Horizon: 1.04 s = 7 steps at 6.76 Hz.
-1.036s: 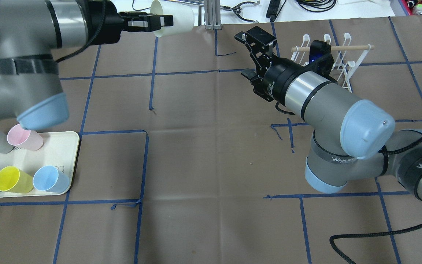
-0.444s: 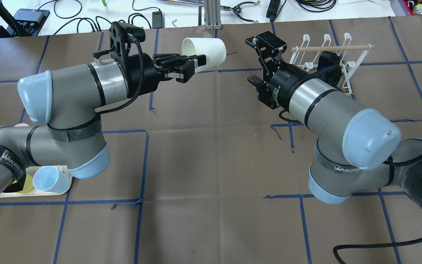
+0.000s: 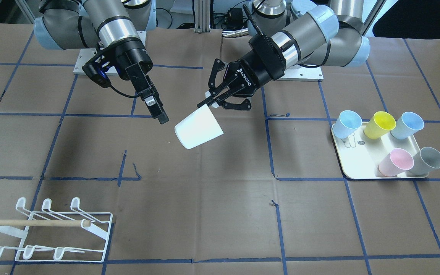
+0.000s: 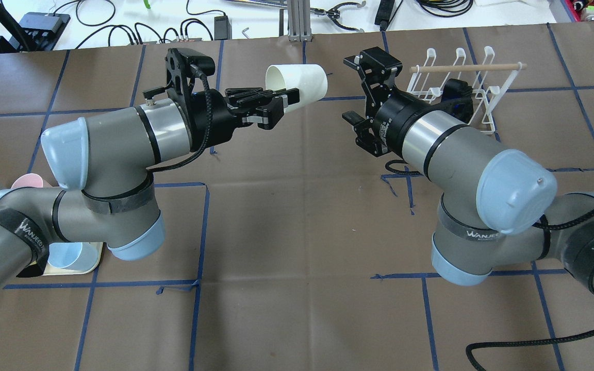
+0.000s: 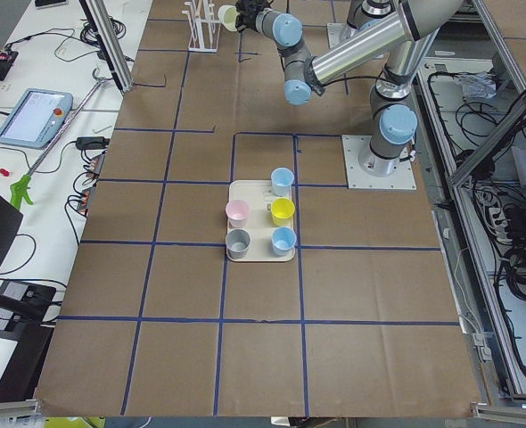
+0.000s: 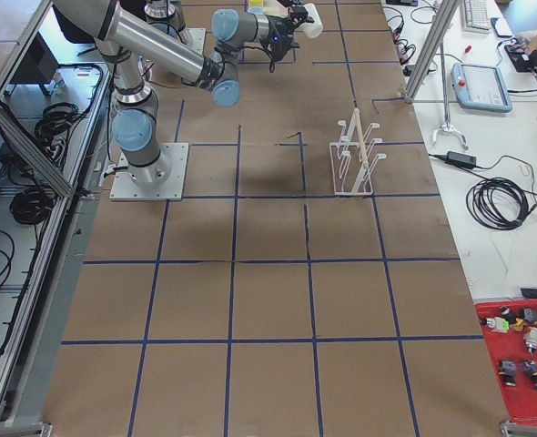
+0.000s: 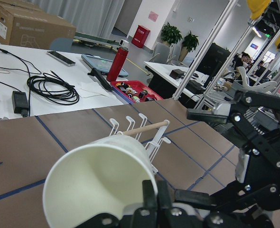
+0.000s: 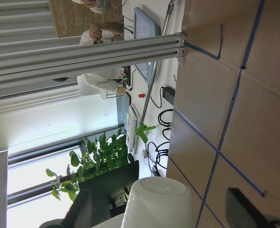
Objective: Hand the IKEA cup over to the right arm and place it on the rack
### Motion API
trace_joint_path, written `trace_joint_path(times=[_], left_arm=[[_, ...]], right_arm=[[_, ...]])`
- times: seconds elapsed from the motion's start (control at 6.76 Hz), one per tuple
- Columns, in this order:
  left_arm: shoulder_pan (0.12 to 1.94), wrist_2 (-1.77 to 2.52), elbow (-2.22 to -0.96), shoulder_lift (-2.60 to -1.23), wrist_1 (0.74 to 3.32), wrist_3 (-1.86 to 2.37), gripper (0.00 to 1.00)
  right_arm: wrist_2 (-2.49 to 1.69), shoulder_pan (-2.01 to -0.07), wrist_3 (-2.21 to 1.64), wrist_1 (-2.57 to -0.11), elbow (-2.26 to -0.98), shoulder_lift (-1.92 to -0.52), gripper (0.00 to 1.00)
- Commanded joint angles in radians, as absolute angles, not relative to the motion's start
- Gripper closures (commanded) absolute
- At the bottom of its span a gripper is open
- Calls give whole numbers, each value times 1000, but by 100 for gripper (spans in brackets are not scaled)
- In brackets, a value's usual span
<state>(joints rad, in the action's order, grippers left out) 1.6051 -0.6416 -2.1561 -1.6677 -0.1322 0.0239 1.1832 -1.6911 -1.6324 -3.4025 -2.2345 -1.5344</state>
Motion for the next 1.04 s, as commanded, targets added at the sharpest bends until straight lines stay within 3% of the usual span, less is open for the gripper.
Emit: trace_joint_path(times=[0.0,0.89], left_arm=[[1606,-641,-2163,-1666,-137,28,100],[1606,-641,-2161,-1666,-137,47,100]], right_arm=[[1189,-1729,-1672,-3389,-2208,-1497,2],[1232,-1802,-1716,-3350,-2091,-1410,6]])
